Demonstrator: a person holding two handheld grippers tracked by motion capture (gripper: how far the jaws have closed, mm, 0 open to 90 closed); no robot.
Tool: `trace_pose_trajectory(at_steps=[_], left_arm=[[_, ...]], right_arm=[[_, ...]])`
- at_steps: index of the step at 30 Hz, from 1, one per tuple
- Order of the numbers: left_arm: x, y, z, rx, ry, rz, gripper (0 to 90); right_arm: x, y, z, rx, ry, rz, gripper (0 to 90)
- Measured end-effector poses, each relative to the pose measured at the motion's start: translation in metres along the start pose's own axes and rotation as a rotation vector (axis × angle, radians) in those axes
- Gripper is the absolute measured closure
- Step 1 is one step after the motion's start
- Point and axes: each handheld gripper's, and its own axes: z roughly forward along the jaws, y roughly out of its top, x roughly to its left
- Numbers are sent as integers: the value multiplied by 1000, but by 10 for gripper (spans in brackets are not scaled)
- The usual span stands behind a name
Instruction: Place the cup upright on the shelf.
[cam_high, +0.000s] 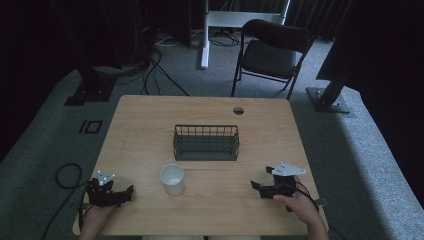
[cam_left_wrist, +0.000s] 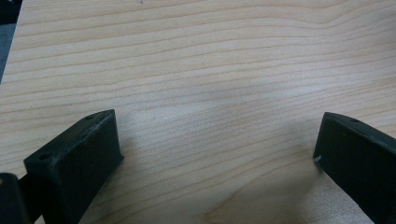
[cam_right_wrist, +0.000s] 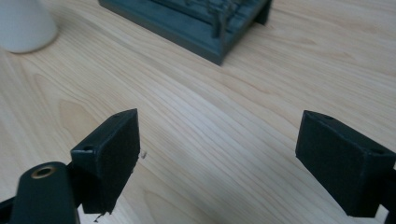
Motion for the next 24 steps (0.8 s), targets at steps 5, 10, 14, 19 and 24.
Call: trace_pose_trajectory(at_steps=[5,10,14,19,24], left_arm=[[0,0,0,0,0,1,7],[0,0,0,1,0,1,7],[0,0,0,0,0,0,7],[0,0,0,0,0,1,7],[0,0,0,0,0,0,7]], right_arm=[[9,5,3,-3,35,-21,135],[18,9,9,-12,70,-41,135],[24,13,13,-12,94,-57,135],[31,17,16,-20,124,-72,135],[37,22,20,-24,147,-90,135]])
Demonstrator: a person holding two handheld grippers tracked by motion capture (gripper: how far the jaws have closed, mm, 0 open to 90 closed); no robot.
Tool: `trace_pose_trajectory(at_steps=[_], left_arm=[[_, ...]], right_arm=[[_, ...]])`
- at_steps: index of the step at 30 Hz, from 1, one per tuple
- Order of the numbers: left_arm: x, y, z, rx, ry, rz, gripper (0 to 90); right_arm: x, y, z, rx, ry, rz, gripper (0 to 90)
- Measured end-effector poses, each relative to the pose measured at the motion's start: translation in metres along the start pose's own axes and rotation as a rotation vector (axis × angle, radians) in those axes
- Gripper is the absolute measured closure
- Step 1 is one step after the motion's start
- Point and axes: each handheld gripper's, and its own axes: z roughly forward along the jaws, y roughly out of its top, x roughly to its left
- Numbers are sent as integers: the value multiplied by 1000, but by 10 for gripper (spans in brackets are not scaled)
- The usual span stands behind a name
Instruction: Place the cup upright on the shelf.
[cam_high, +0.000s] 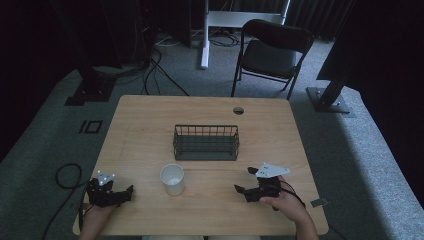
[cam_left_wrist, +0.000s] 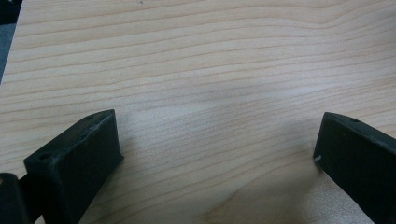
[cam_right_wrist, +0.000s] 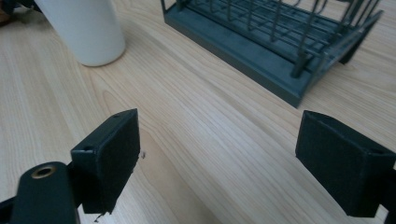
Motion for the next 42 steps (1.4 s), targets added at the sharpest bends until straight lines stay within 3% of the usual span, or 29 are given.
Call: trace_pose_trajectory(at_steps=[10,42], left_arm=[[0,0,0,1,0,1,7],[0,0,0,0,0,1,7]], right_arm=[[16,10,15,-4,66,-39,135],[62,44,64,-31,186,-130,137]])
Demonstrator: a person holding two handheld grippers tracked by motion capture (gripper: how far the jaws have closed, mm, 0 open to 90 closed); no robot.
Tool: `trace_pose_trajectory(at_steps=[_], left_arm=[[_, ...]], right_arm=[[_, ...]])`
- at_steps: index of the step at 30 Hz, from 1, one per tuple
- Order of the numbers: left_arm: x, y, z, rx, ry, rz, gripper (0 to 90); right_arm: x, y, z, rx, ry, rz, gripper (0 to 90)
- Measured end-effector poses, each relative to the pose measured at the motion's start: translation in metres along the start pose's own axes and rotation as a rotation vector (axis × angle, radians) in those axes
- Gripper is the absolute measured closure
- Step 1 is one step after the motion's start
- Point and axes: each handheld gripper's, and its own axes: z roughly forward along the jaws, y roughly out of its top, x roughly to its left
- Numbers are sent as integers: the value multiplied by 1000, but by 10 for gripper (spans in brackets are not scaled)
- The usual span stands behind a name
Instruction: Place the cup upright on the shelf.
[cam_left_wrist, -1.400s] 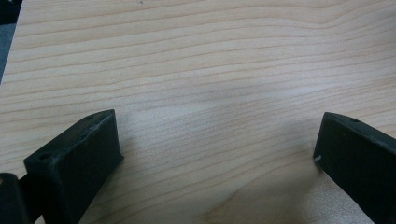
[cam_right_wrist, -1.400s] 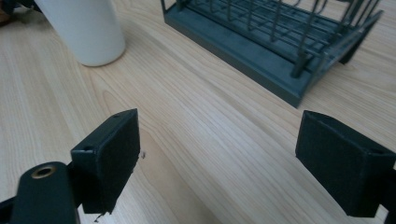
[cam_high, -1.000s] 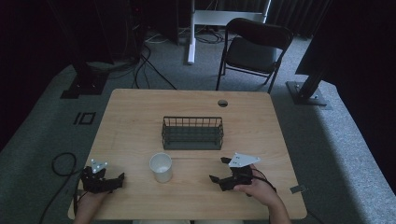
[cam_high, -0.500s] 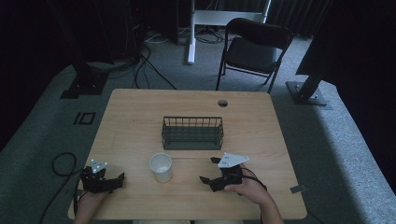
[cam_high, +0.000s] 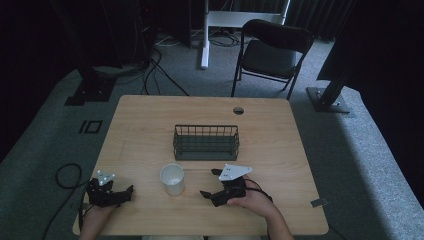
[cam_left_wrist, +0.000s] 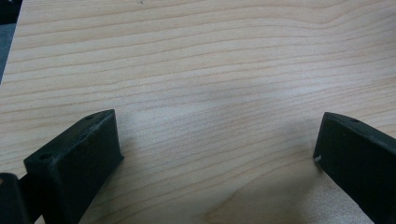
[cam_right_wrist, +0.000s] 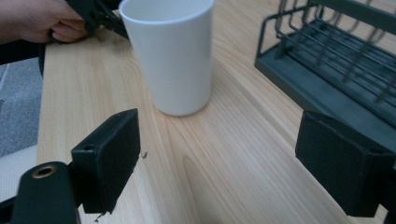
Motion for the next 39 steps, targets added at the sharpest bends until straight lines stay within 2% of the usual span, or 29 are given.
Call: trace_pose_trajectory(at_steps=[14,39], left_arm=[[0,0,0,0,0,0,7],[0,0,0,0,0,-1,7]], right_arm=[[13,17,32,-5,54,-34,141],[23,39,74,-18,75,-58,141]])
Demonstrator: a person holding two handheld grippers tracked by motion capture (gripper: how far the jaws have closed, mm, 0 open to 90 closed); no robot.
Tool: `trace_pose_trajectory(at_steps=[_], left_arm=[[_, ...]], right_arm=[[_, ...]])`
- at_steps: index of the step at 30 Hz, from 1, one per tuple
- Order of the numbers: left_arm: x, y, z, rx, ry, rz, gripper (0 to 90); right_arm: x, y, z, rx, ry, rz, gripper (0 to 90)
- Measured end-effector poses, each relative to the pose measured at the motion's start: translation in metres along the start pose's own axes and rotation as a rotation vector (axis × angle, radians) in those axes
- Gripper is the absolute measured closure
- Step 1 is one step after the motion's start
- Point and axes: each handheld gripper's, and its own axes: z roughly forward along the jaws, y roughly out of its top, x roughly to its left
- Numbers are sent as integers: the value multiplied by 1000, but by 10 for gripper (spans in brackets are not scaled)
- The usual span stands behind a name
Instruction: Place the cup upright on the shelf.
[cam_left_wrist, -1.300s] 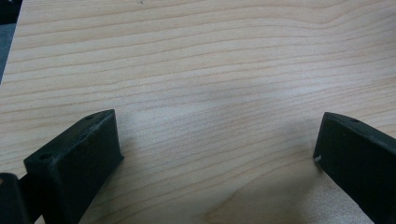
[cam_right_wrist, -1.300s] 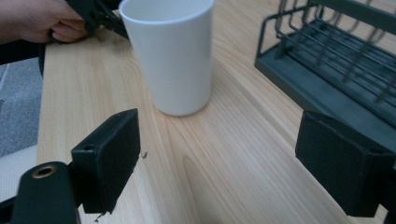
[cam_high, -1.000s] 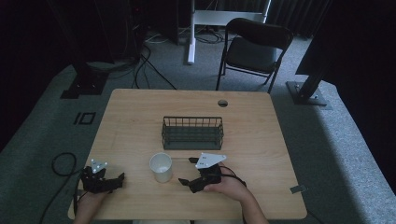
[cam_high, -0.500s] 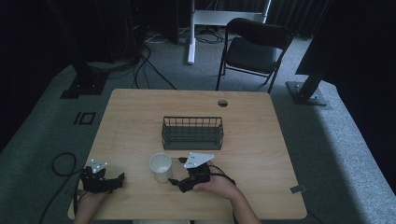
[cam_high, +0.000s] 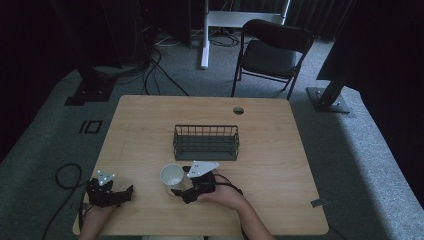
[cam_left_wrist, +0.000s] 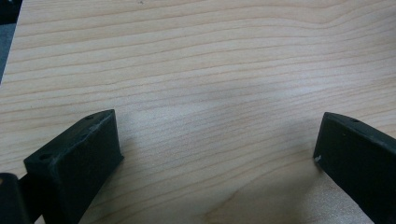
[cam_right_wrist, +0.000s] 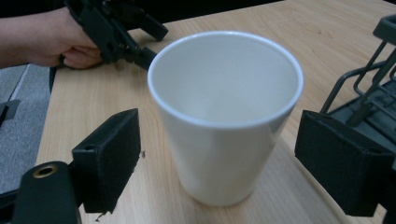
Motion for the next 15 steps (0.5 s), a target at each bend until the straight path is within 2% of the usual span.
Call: trace_pose_trajectory(at_steps=[15], left_arm=[[0,0,0,0,0,0,7]], right_arm=[[0,8,13,-37,-12,-4,140]])
